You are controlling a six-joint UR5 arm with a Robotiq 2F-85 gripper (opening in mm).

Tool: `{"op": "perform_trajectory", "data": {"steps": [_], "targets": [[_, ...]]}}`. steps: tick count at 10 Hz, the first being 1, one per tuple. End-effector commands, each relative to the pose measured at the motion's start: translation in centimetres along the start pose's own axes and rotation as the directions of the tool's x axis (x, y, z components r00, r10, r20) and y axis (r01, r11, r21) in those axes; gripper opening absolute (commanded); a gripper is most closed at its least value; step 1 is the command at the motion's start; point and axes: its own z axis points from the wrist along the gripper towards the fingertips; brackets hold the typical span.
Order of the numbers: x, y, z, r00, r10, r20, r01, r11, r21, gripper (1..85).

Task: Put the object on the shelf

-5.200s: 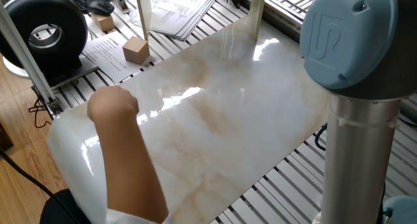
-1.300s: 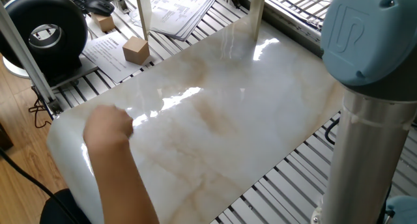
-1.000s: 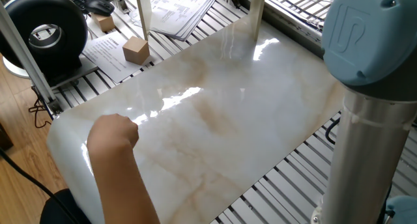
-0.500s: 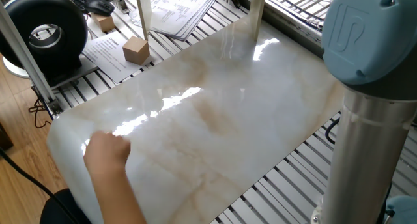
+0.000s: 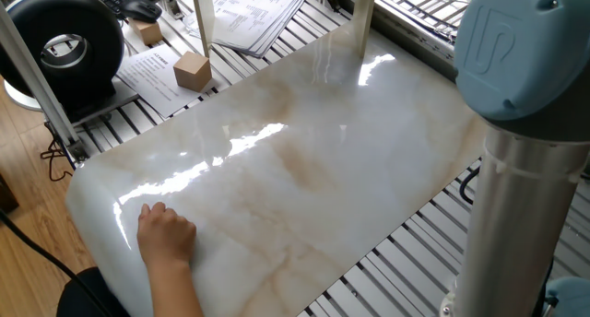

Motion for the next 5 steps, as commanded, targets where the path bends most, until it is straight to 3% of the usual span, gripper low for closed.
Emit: {"op": "perform_trajectory", "data": {"steps": [1, 5], "targets": [[0.31, -0.98, 0.35, 1.0, -0.017, 0.004, 0.017, 1.0, -0.005, 1.3], [0.07, -1.65, 0.63, 0.999, -0.038, 0.001, 0.038, 0.999, 0.011, 1.3]]}}
